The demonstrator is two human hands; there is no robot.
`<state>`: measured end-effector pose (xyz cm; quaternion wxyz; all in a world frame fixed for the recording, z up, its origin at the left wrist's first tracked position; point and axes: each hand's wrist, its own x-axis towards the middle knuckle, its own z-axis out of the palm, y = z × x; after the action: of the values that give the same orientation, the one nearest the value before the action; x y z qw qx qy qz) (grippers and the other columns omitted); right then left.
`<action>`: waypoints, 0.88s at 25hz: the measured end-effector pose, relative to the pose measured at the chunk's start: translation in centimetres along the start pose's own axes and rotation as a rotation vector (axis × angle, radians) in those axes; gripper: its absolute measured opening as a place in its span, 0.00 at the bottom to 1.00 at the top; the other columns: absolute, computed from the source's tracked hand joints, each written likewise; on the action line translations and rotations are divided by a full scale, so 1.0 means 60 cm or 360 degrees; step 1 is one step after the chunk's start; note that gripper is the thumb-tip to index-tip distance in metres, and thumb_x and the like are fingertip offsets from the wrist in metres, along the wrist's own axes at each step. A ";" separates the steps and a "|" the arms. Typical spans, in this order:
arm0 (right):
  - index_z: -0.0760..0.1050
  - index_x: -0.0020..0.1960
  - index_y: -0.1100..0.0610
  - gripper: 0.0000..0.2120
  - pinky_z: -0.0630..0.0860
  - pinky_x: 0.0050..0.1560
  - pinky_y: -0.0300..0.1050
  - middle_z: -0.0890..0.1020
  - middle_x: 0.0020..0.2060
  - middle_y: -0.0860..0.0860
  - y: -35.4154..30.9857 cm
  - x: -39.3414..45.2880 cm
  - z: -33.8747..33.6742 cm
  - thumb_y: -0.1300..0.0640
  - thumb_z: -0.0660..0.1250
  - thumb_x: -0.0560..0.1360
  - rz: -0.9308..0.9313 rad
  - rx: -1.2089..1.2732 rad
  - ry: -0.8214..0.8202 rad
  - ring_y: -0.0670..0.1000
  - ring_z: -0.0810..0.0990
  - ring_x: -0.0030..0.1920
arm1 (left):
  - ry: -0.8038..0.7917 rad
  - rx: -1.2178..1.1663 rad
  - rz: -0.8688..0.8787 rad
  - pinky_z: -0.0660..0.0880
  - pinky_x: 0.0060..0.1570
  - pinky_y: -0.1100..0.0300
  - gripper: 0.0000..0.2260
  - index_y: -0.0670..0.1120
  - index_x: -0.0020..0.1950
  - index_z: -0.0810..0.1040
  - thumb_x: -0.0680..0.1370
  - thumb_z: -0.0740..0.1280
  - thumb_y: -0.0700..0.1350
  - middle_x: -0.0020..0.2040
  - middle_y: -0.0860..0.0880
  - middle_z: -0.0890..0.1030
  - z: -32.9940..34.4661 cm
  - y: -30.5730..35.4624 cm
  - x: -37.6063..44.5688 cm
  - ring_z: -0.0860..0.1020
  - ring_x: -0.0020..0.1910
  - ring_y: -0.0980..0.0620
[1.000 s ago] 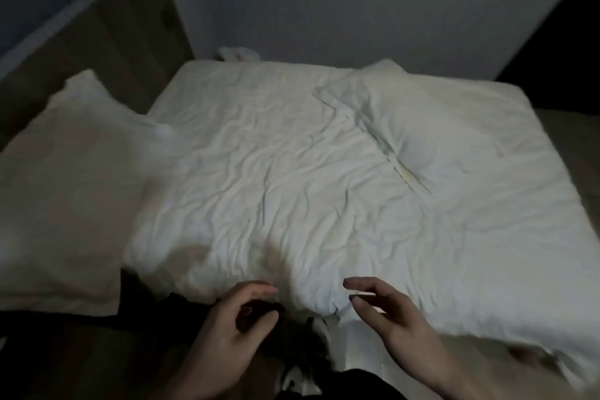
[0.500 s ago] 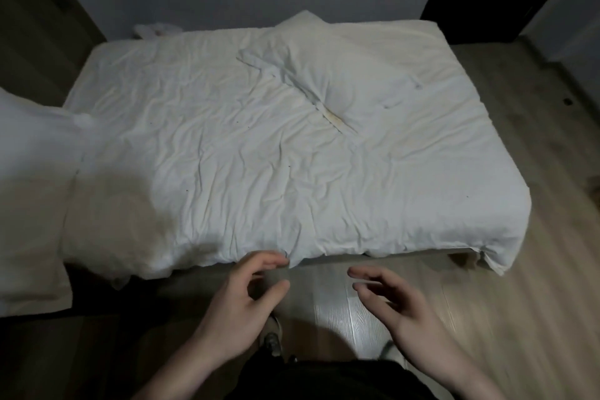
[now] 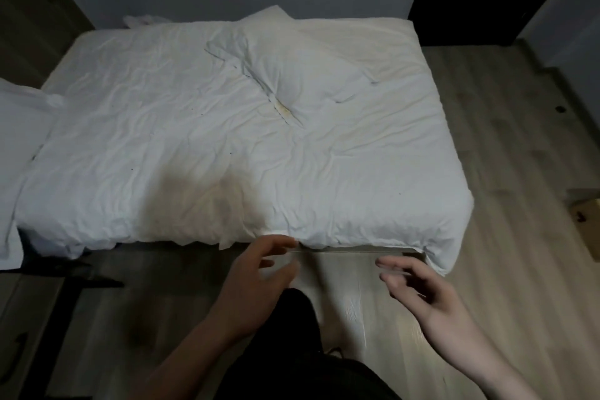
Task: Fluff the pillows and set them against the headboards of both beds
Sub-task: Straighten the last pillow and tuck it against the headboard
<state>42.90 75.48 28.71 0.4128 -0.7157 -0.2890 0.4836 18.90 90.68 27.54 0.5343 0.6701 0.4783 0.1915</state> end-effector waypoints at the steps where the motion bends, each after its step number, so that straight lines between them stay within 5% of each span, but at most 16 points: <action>1: 0.83 0.59 0.41 0.11 0.76 0.69 0.52 0.87 0.52 0.50 -0.004 0.012 -0.014 0.53 0.71 0.79 -0.0025 -0.0011 -0.0054 0.46 0.85 0.58 | 0.0029 0.0007 -0.0014 0.77 0.60 0.58 0.12 0.55 0.57 0.83 0.74 0.74 0.47 0.55 0.62 0.84 0.010 0.003 0.001 0.81 0.58 0.61; 7: 0.84 0.58 0.42 0.12 0.78 0.59 0.33 0.88 0.52 0.50 -0.037 0.098 -0.109 0.51 0.72 0.75 -0.0108 0.0028 -0.0180 0.44 0.85 0.59 | 0.0058 0.0037 -0.0042 0.78 0.60 0.58 0.13 0.55 0.57 0.83 0.76 0.76 0.40 0.56 0.59 0.85 0.095 0.016 0.060 0.82 0.59 0.58; 12: 0.85 0.56 0.43 0.15 0.78 0.55 0.31 0.88 0.49 0.51 -0.037 0.164 -0.248 0.46 0.74 0.70 -0.0018 0.0024 0.0062 0.46 0.85 0.59 | -0.0049 -0.0097 -0.0071 0.78 0.59 0.57 0.12 0.56 0.56 0.83 0.77 0.75 0.42 0.55 0.59 0.84 0.209 0.071 0.218 0.81 0.58 0.60; 16: 0.85 0.59 0.46 0.38 0.80 0.61 0.45 0.88 0.50 0.54 -0.059 0.228 -0.346 0.23 0.75 0.58 -0.0036 -0.0035 0.0240 0.50 0.86 0.58 | -0.0089 -0.0136 0.0072 0.77 0.59 0.57 0.10 0.55 0.55 0.82 0.78 0.73 0.43 0.59 0.60 0.83 0.269 0.153 0.349 0.80 0.61 0.58; 18: 0.84 0.59 0.47 0.35 0.79 0.61 0.48 0.87 0.50 0.54 -0.076 0.271 -0.371 0.26 0.75 0.61 -0.0031 -0.0013 0.0219 0.52 0.86 0.58 | -0.0091 -0.0168 0.0121 0.76 0.59 0.58 0.10 0.55 0.56 0.81 0.77 0.72 0.46 0.59 0.60 0.83 0.273 0.179 0.396 0.80 0.62 0.58; 22: 0.85 0.56 0.45 0.14 0.79 0.48 0.37 0.81 0.46 0.63 -0.119 0.361 -0.396 0.49 0.72 0.71 -0.0027 0.0022 -0.0019 0.54 0.84 0.49 | 0.0099 -0.0158 0.0064 0.78 0.59 0.56 0.10 0.56 0.57 0.82 0.77 0.73 0.47 0.58 0.60 0.83 0.268 0.181 0.459 0.81 0.60 0.58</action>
<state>72.80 89.19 29.63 0.4201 -0.7074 -0.2942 0.4863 48.89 105.74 24.59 0.5477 0.6461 0.4710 0.2464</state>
